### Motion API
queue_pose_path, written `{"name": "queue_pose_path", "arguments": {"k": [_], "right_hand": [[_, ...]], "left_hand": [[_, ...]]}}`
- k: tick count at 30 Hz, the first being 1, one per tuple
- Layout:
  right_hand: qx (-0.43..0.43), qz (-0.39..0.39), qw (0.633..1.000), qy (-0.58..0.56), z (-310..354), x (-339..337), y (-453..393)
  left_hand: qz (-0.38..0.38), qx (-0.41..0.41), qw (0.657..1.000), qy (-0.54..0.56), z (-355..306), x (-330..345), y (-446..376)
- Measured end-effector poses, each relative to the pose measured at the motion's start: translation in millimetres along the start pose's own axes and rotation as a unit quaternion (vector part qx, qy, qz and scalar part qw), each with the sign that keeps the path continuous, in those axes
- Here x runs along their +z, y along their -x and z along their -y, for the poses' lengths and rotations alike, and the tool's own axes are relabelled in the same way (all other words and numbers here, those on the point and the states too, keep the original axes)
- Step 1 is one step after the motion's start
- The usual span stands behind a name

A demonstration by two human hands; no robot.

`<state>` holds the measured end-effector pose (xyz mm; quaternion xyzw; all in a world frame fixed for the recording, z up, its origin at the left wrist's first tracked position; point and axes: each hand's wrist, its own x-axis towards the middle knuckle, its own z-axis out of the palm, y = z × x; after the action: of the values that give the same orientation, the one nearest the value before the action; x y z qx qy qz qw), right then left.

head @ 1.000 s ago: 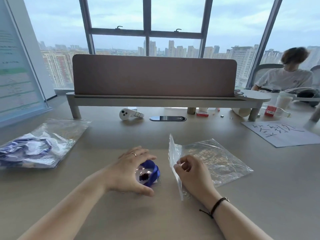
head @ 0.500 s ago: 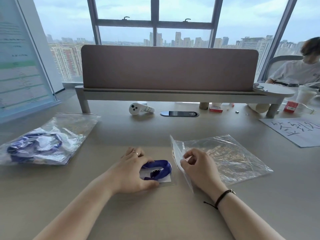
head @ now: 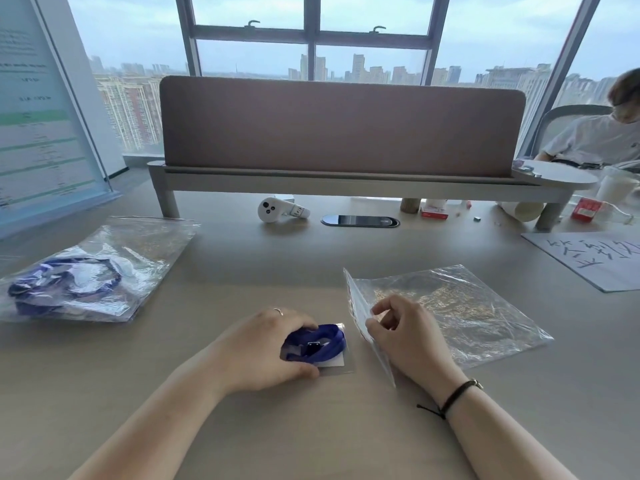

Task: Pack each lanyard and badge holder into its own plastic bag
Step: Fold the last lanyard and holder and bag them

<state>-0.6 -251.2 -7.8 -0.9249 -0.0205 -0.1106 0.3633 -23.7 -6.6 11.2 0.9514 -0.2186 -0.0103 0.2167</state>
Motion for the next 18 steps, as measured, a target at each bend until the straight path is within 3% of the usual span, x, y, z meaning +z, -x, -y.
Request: {"name": "queue_pose_path", "arguments": {"k": [11,18], "right_hand": [[-0.033,0.044,0.998,0.024,1.9,-3.8,6.3],[-0.038,0.065,0.997,0.018,1.8,-3.8,8.9]], "left_hand": [[0.015,-0.065,0.989,0.134,-1.3,-2.7,0.5],[0.001,-0.048,0.991,0.129,-3.6,-0.3,6.2]]}}
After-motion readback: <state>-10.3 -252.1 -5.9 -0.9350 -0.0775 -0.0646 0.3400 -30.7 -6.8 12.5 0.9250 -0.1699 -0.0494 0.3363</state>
